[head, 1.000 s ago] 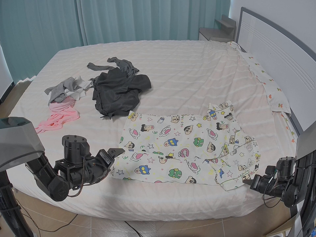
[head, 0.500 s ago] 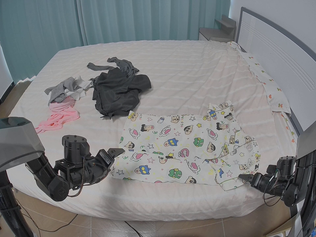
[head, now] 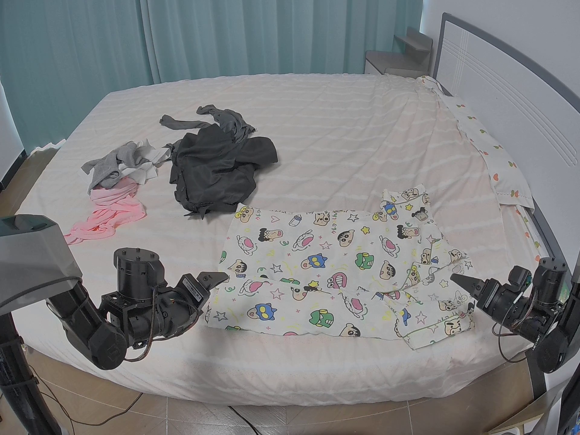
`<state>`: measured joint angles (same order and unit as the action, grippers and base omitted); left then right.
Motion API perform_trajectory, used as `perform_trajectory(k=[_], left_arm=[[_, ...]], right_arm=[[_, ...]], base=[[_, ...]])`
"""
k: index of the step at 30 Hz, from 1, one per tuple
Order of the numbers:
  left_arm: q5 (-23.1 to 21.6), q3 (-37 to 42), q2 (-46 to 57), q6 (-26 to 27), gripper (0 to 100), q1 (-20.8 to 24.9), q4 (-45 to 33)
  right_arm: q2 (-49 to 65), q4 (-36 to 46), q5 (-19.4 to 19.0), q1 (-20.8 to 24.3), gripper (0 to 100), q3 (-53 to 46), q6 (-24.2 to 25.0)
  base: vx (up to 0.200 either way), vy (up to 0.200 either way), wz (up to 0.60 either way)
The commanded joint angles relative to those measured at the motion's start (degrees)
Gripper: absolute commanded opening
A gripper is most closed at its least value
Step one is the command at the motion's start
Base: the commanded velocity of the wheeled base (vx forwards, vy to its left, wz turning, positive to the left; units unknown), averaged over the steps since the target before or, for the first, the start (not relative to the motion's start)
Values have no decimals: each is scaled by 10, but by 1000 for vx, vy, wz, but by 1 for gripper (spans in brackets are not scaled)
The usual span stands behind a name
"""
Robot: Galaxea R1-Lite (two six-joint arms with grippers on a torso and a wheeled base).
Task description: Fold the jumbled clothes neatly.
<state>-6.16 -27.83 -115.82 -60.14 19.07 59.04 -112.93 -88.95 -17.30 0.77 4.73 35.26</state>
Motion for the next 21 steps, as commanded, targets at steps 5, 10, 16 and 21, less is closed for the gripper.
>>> perform_trajectory(k=[5,10,16,21], left_arm=[[5,0,0,-1,100,0,0],[5,1,2,-1,100,0,0],[5,1,5,-2,100,0,-1],[5,1,8,-2,100,2,-1]], right_arm=[[-104,-8,-2,51,100,60,82],[-162,-8,-2,42,100,72,87],[-194,-8,1,34,100,91,86],[-200,-8,2,25,100,104,90]], base=[[0,0,0],[0,0,0],[0,0,0],[0,0,0]])
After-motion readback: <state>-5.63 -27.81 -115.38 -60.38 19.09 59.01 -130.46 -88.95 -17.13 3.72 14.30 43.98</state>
